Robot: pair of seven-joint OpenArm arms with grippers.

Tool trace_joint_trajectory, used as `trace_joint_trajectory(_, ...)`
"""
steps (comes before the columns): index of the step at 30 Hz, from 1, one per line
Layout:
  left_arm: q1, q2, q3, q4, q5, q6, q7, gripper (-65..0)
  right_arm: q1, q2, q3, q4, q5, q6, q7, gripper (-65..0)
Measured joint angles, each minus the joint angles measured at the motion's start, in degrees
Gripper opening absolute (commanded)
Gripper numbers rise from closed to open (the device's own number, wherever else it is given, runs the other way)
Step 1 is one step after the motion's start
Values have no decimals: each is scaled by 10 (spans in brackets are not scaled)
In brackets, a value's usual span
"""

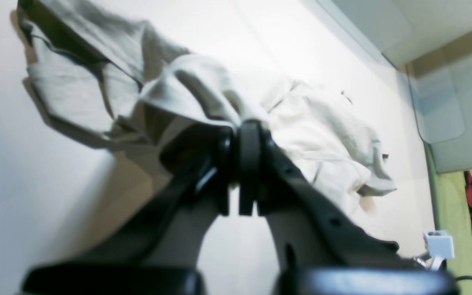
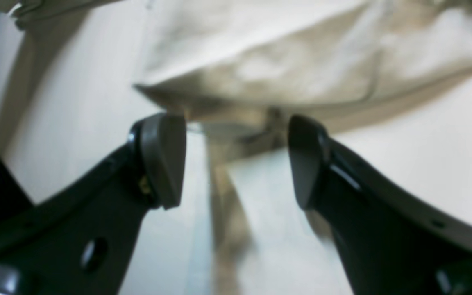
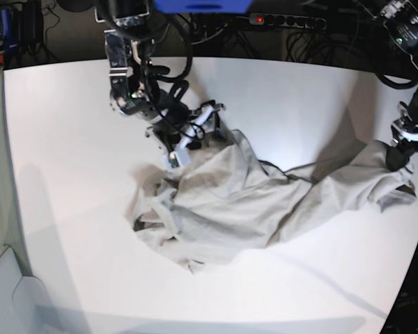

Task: Layout the t-shirt on the table in an organized manner, then fold the t-shirt properly
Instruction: 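Reach the right gripper into the crumpled shirt and grasp fabric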

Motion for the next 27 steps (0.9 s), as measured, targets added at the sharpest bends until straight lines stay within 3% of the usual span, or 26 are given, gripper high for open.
trace_joint_trajectory(13, -1, 0, 0, -1, 1, 0, 0, -649, 6, -7, -25, -39, 4, 0, 13, -254)
trace_joint_trajectory(19, 0, 0, 0, -1, 0, 0, 0, -649, 14, -8, -32, -67, 6, 0, 64, -261)
trace_joint_trajectory(22, 9, 0, 0, -1, -3, 0, 0, -649, 20, -8, -32, -83, 12, 1, 77, -370)
trace_joint_trajectory(25, 13, 5, 2, -1, 0, 1, -2, -650, 17, -7, -43, -85, 3, 1, 69, -604)
trace_joint_trajectory(26, 14, 10, 9, -1, 1, 2, -2, -650, 14, -7, -47, -85, 4, 1, 63, -650)
trace_joint_trajectory(27, 17, 11, 18, -1, 1, 2, -2, -650, 12, -7, -49, -85, 5, 1, 61, -650)
